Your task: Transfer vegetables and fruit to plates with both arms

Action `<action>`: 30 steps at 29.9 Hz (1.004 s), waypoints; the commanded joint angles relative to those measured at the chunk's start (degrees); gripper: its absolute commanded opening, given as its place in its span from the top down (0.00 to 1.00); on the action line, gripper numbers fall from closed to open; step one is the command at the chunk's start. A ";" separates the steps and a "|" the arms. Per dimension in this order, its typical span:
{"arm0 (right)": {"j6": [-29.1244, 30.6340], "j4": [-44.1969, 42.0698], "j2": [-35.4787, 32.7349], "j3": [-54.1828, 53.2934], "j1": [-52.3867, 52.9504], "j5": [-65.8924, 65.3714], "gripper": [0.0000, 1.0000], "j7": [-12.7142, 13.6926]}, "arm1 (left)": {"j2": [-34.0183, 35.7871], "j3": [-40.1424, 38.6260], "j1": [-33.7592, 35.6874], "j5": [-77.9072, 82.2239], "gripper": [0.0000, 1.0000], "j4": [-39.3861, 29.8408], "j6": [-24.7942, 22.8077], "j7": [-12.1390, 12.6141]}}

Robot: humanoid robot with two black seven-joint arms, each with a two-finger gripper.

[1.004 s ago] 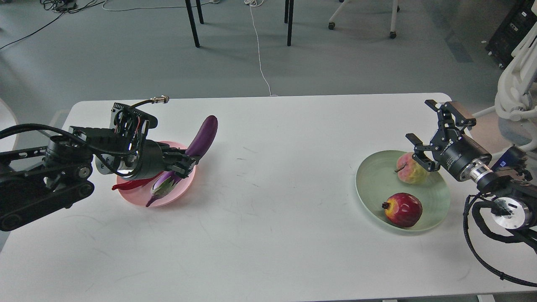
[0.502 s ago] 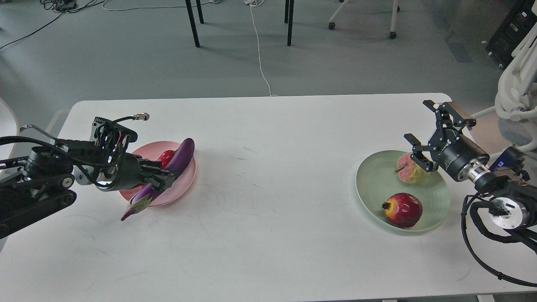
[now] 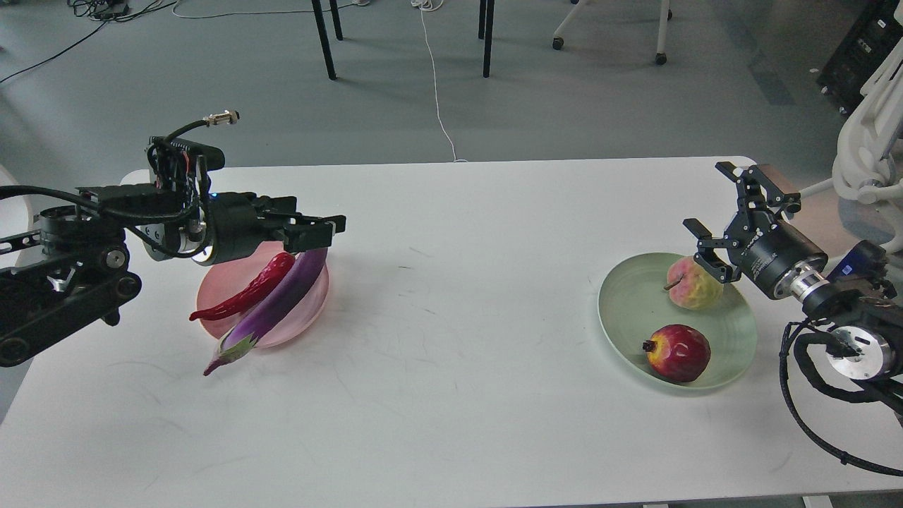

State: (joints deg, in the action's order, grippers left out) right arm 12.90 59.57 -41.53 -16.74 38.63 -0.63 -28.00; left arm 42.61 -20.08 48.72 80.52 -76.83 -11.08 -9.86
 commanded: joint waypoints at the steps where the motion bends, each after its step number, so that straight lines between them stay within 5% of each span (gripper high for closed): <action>1: -0.59 0.11 0.49 -2.59 0.57 0.10 0.01 0.00 | -5.25 -0.48 -2.04 -23.94 0.01 0.27 12.81 -2.61; 4: -3.13 0.02 0.75 -3.65 1.62 0.10 0.01 0.00 | -10.25 -3.36 -5.02 -41.19 0.01 0.54 19.33 -3.67; 12: -5.34 0.46 7.07 -4.00 3.20 0.19 0.01 0.00 | -26.33 -27.01 -19.27 -43.61 0.01 9.23 19.52 -4.29; 15: -4.99 0.37 9.10 -4.00 3.99 0.19 0.01 0.00 | -29.25 -30.53 -21.38 -40.46 0.01 13.01 19.26 -9.01; 18: -4.81 0.37 9.63 -4.09 4.08 0.19 0.01 0.00 | -30.39 -32.56 -22.61 -37.29 0.01 15.39 16.64 -13.77; 24: -4.46 0.73 9.45 -4.00 3.56 0.19 0.01 0.00 | -32.42 -40.47 -25.77 -37.81 0.01 16.53 4.42 -13.60; 30: -4.46 1.78 9.37 -4.00 3.29 0.19 0.01 0.00 | -32.33 -40.65 -26.57 -37.81 0.01 16.53 3.88 -13.60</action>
State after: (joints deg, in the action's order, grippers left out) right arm 8.44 60.57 -32.02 -20.75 42.04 -0.42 -28.00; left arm 10.24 -60.63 22.51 42.70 -60.29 -6.95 -23.53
